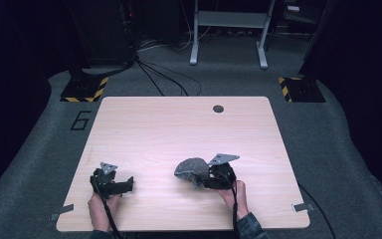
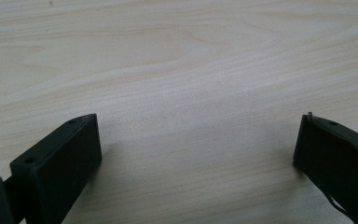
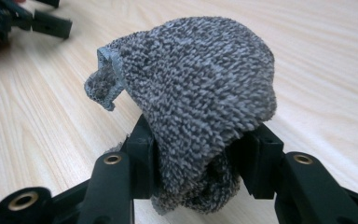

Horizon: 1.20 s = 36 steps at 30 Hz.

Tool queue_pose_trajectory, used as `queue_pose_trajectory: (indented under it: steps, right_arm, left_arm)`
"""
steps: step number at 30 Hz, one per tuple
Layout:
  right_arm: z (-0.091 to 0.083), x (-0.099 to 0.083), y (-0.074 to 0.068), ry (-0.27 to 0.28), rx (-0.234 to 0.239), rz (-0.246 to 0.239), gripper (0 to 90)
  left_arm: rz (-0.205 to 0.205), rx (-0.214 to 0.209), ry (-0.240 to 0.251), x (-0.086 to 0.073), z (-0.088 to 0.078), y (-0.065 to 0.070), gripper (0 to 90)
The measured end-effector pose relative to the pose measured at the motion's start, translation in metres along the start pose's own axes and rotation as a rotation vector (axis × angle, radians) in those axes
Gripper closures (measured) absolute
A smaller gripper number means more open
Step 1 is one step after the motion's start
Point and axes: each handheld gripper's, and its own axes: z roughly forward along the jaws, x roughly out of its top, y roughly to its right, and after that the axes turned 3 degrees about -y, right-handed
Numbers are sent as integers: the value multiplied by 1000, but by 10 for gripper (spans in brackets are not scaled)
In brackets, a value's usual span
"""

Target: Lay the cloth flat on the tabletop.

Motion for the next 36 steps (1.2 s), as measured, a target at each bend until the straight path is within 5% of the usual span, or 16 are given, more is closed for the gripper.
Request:
queue_pose_trajectory:
  steps: [10, 14, 15, 16, 25, 29, 34, 36]
  right_arm:
    - [30, -1, -9, -86, -15, -83, 488]
    - [30, -1, -8, -80, -15, -70, 421]
    - [29, -1, -7, -70, -38, -67, 254]
    - [26, -1, -7, -72, -40, -72, 182]
    - [-9, -7, -16, 9, -92, -68, 211]
    - [-21, -10, -23, 36, -133, -88, 267]
    - [-29, -12, -33, 54, -143, -92, 313]
    - [-30, -12, -34, 51, -139, -105, 315]
  left_arm:
    - [7, 2, 5, 0, 0, 1, 9]
    - [10, 1, 8, 0, 0, 1, 12]
    - [8, -4, 5, 0, 0, 0, 12]
    - [6, -6, 9, 0, 0, 0, 12]
    - [50, -22, 5, 4, -3, 6, 3]
    - [65, -80, 79, 9, -13, 17, 10]
    - [136, -214, 90, 19, -21, 45, 67]
    - [148, -229, 91, 20, -20, 50, 73]
